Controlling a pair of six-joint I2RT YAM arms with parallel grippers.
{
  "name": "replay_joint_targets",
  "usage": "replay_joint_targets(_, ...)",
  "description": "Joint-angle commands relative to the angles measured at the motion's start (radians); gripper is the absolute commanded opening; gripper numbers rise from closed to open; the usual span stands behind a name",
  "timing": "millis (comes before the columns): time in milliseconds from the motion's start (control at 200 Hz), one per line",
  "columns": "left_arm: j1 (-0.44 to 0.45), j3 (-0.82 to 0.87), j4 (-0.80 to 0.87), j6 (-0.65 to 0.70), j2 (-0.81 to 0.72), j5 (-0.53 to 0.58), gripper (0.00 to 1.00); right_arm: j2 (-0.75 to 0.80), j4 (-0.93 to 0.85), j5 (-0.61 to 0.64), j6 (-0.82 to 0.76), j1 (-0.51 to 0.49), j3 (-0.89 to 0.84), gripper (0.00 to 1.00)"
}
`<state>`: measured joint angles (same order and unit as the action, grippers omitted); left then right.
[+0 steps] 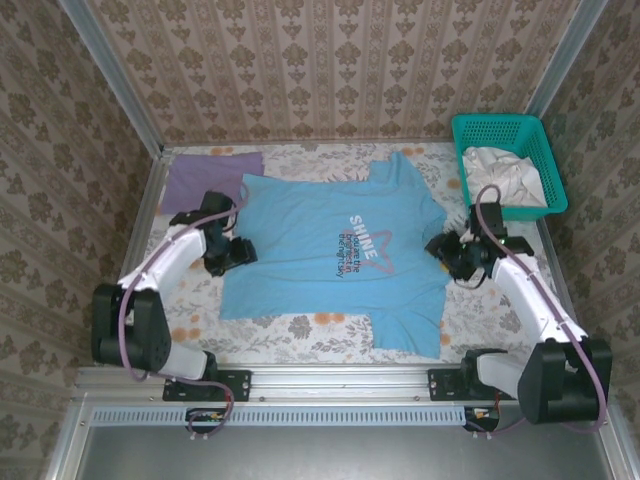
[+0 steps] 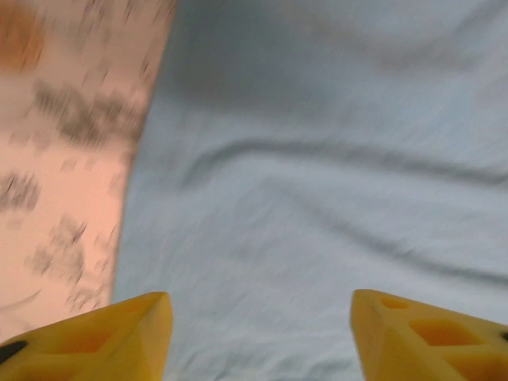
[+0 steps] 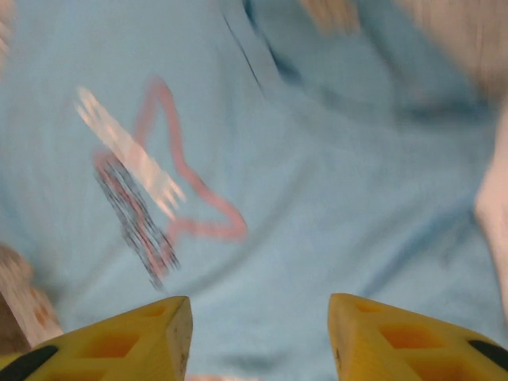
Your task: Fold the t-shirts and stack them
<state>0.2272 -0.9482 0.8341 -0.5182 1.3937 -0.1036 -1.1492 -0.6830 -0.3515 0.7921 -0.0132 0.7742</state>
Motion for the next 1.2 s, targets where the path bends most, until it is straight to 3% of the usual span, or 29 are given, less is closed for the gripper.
replay_joint_targets(0, -0.009, 0.11, 0.099, -0.051, -0.084, 0.034, 0.54, 0.013, -0.234, -0.128, 0.03, -0.098, -0.107, 0.47)
replay_joint_targets(110, -0.012, 0.185, 0.106, -0.094, -0.146, 0.021, 0.44, 0.056, -0.264, -0.122, 0.066, -0.185, -0.172, 0.43)
replay_joint_targets(350, -0.009, 0.235, 0.134, -0.226, -0.132, 0.07, 0.33, 0.088, -0.249, -0.133, 0.071, -0.214, -0.229, 0.41)
replay_joint_targets(685, -0.111, 0.361, 0.039, -0.336, -0.18, 0.042, 0.38, 0.018, -0.179, -0.173, 0.044, -0.232, -0.188, 0.42)
replay_joint_targets(895, -0.16, 0.373, -0.063, -0.316, -0.149, -0.012, 0.44, -0.003, -0.147, -0.188, 0.053, -0.234, -0.196, 0.42)
replay_joint_targets(1040, -0.169, 0.383, -0.096, -0.303, -0.134, -0.027, 0.42, -0.001, -0.148, -0.185, 0.056, -0.233, -0.197, 0.43)
replay_joint_targets(1190, -0.177, 0.374, -0.135, -0.274, -0.083, -0.053, 0.34, 0.011, -0.162, -0.162, 0.07, -0.234, -0.207, 0.42)
